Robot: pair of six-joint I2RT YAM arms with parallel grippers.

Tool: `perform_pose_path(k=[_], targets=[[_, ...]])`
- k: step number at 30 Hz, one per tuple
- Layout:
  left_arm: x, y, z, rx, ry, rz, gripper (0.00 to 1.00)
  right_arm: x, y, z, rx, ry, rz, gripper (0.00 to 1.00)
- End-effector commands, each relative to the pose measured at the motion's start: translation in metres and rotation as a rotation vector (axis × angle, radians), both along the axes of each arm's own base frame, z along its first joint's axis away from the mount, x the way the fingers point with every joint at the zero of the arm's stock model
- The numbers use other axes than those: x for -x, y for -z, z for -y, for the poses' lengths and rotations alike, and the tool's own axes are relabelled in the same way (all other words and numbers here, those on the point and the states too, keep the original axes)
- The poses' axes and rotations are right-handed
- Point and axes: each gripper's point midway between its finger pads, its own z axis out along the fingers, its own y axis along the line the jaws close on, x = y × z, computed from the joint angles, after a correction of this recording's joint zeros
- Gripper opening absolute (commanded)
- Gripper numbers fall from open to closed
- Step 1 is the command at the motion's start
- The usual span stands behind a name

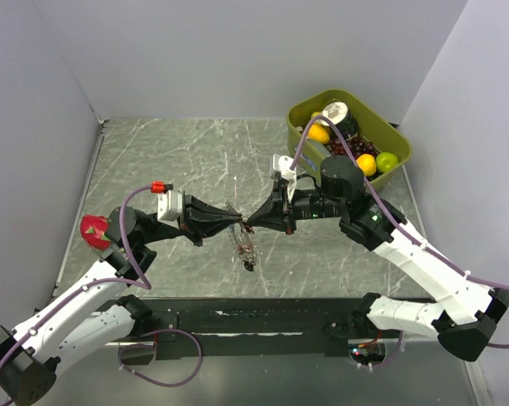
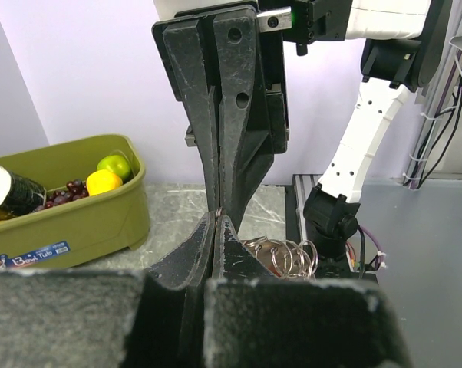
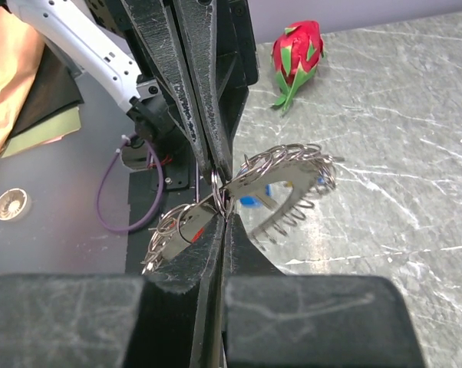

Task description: Put the keys on the keyring

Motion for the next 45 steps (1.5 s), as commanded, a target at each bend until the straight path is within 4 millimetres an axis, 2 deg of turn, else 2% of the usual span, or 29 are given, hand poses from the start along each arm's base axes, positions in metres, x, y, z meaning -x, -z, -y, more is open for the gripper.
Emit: perform_pose_path(k=[1, 11, 13, 15, 16, 17, 18, 19, 21, 27, 32, 36, 41, 44, 45], targets=[[0.014, -0.037, -0.007, 0.086, 0.018, 0.104, 0.01, -0.003, 0.005, -0.004, 0.005, -0.008, 0.007, 0.00], [0.019, -0.040, -0.009, 0.103, 0.038, 0.113, 0.01, -0.006, 0.011, -0.006, 0.028, -0.013, -0.006, 0.00], [0.019, -0.038, -0.008, 0.096, 0.036, 0.115, 0.01, -0.006, 0.010, -0.004, 0.022, 0.002, 0.004, 0.14], [0.018, -0.037, -0.008, 0.092, 0.033, 0.111, 0.01, -0.007, -0.001, 0.001, -0.014, 0.031, 0.040, 0.23], [0.019, -0.037, -0.008, 0.091, 0.034, 0.112, 0.01, -0.007, 0.000, 0.002, -0.019, 0.043, 0.042, 0.33], [0.019, -0.036, -0.008, 0.088, 0.035, 0.111, 0.01, -0.009, -0.003, 0.005, -0.029, 0.067, 0.058, 0.37], [0.019, -0.036, -0.008, 0.085, 0.037, 0.111, 0.01, -0.008, -0.014, 0.008, -0.064, 0.081, 0.083, 0.40], [0.019, -0.036, -0.008, 0.085, 0.038, 0.113, 0.01, -0.008, -0.014, 0.010, -0.072, 0.087, 0.089, 0.44], [0.019, -0.034, -0.007, 0.081, 0.042, 0.110, 0.01, -0.004, -0.026, 0.014, -0.114, 0.097, 0.114, 0.50], [0.019, -0.034, -0.006, 0.083, 0.049, 0.108, 0.01, 0.001, -0.035, 0.014, -0.154, 0.082, 0.116, 0.59], [0.019, -0.034, -0.006, 0.081, 0.056, 0.108, 0.01, 0.004, -0.040, 0.009, -0.181, 0.054, 0.105, 0.58], [0.019, -0.035, -0.005, 0.083, 0.058, 0.110, 0.01, 0.001, -0.033, 0.000, -0.165, 0.026, 0.079, 0.49], [0.020, -0.034, -0.004, 0.080, 0.069, 0.108, 0.01, 0.003, -0.031, -0.005, -0.171, 0.012, 0.040, 0.44], [0.020, -0.034, -0.004, 0.080, 0.069, 0.108, 0.01, 0.001, -0.029, -0.007, -0.161, 0.014, 0.032, 0.36], [0.020, -0.033, -0.003, 0.074, 0.073, 0.105, 0.01, 0.001, -0.028, -0.007, -0.162, 0.012, 0.031, 0.30]])
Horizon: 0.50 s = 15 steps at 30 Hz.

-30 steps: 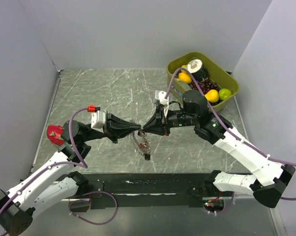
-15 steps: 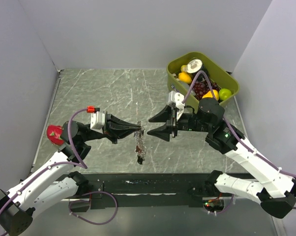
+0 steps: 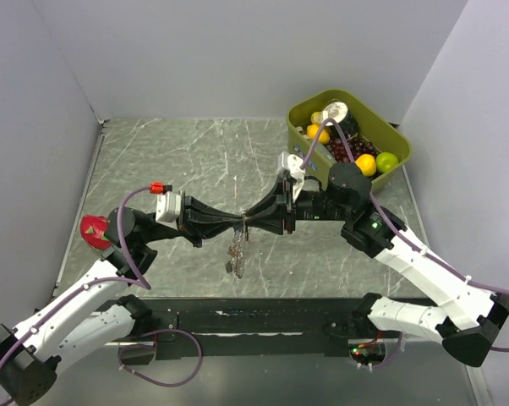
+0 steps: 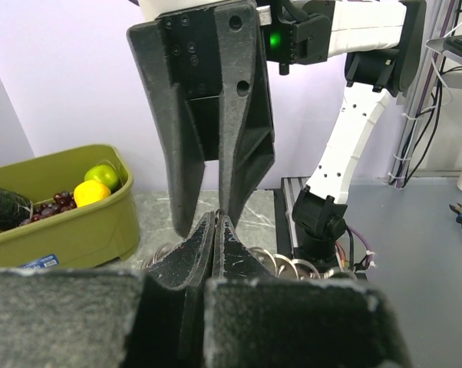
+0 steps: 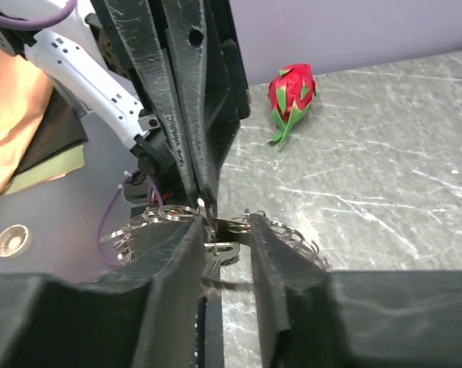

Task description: Put the keys on the keyring

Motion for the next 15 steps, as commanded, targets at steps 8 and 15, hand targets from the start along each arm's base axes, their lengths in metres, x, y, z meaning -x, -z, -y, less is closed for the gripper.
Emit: perform_pose_path(k=[8, 15], targets=[[0.008, -0.026, -0.003, 0.042, 0.014, 0.078, 0.01, 0.004, -0.011, -0.005, -0.018, -0.036, 0.021, 0.00], [-0.004, -0.009, 0.001, -0.147, -0.019, 0.087, 0.33, -0.003, 0.009, 0.003, 0.125, -0.010, 0.045, 0.00]])
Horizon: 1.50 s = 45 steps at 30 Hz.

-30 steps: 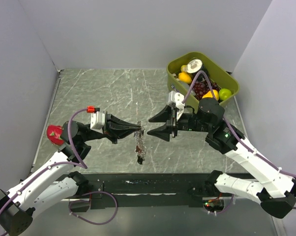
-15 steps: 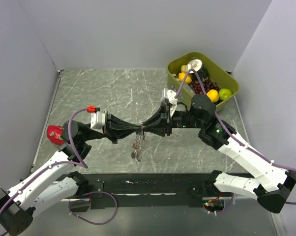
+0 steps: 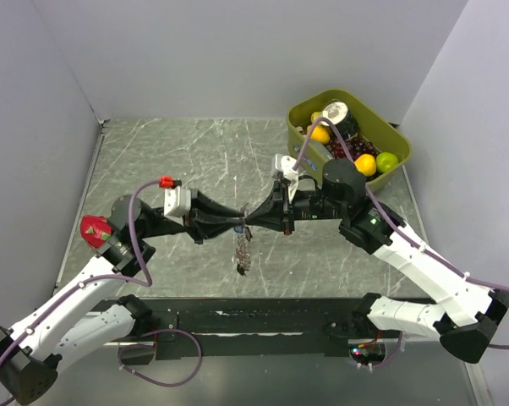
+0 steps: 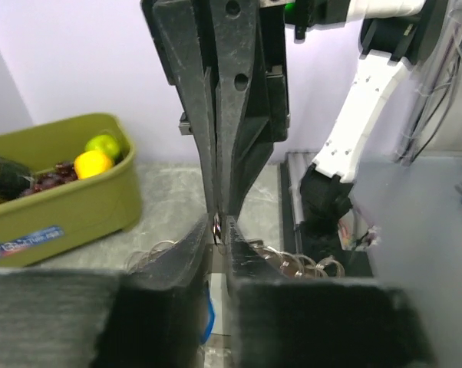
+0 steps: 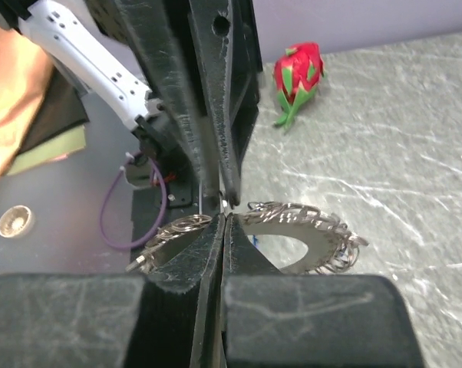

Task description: Put the keys on the keyring

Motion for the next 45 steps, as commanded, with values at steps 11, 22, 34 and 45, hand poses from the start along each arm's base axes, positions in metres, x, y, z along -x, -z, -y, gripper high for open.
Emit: perform_pose_path(k=[11, 22, 34, 45], targets=[[-0.007, 0.024, -0.001, -0.364, 0.041, 0.056, 0.63, -0.001, 0.031, 0.018, 0.304, -0.064, 0.046, 0.00], [-0.005, 0.055, 0.022, -0.446, 0.136, 0.013, 0.53, -0.003, 0.031, 0.015, 0.298, -0.073, 0.047, 0.00], [-0.007, 0.066, 0.034, -0.480, 0.173, 0.001, 0.10, -0.004, 0.030, 0.013, 0.279, -0.069, 0.052, 0.00], [-0.005, 0.055, 0.035, -0.404, 0.141, 0.033, 0.01, -0.007, 0.021, 0.016, 0.226, -0.009, 0.086, 0.15]])
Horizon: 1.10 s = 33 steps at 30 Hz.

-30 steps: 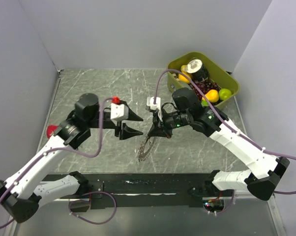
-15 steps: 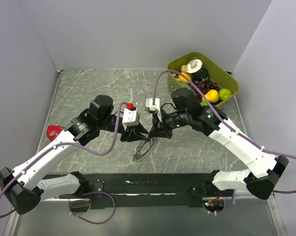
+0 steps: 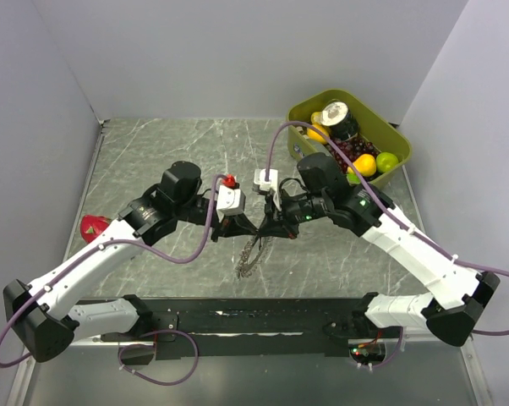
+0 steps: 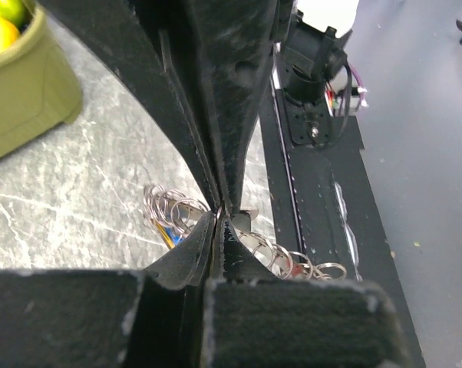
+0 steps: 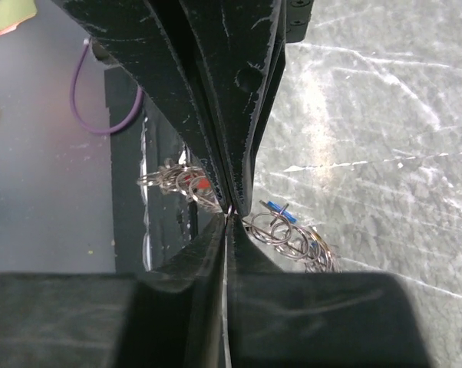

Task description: Put the keys on the keyring

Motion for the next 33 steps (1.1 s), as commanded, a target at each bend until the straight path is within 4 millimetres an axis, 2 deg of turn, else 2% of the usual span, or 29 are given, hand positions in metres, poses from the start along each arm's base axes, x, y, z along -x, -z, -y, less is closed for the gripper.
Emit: perform_pose_path(k=[1, 3, 5, 7, 8, 10, 13, 15, 18, 22, 26, 33], targets=[[0.001, -0.034, 0.005, 0.149, -0.014, 0.103, 0.01, -0.001, -0.049, -0.004, -0.186, 0.011, 0.137, 0.18], [0.003, -0.036, 0.002, 0.188, -0.050, 0.080, 0.01, -0.003, -0.052, -0.003, -0.210, 0.031, 0.147, 0.27], [0.001, -0.053, 0.002, 0.270, -0.080, 0.104, 0.01, -0.002, -0.056, 0.001, -0.231, 0.060, 0.153, 0.38], [0.002, -0.058, -0.002, 0.321, -0.107, 0.111, 0.01, -0.002, -0.065, 0.006, -0.269, 0.083, 0.174, 0.48], [0.003, -0.073, -0.003, 0.391, -0.115, 0.136, 0.01, -0.003, -0.064, 0.007, -0.273, 0.093, 0.173, 0.51], [0.008, -0.075, -0.009, 0.455, -0.137, 0.124, 0.01, -0.002, -0.071, 0.011, -0.304, 0.108, 0.189, 0.58], [0.013, -0.095, -0.022, 0.611, -0.180, 0.153, 0.01, -0.003, -0.071, 0.012, -0.312, 0.111, 0.184, 0.63], [0.018, -0.104, -0.030, 0.690, -0.191, 0.173, 0.01, 0.000, -0.070, 0.011, -0.314, 0.096, 0.172, 0.63], [0.021, -0.105, -0.034, 0.734, -0.193, 0.165, 0.01, 0.004, -0.072, 0.008, -0.327, 0.069, 0.161, 0.62], [0.027, -0.114, -0.041, 0.808, -0.187, 0.183, 0.01, 0.012, -0.077, 0.005, -0.358, 0.030, 0.140, 0.56], [0.029, -0.115, -0.041, 0.809, -0.172, 0.191, 0.01, 0.016, -0.081, 0.001, -0.380, 0.003, 0.122, 0.49], [0.031, -0.114, -0.034, 0.782, -0.129, 0.192, 0.01, 0.012, -0.082, -0.004, -0.397, 0.010, 0.103, 0.48]])
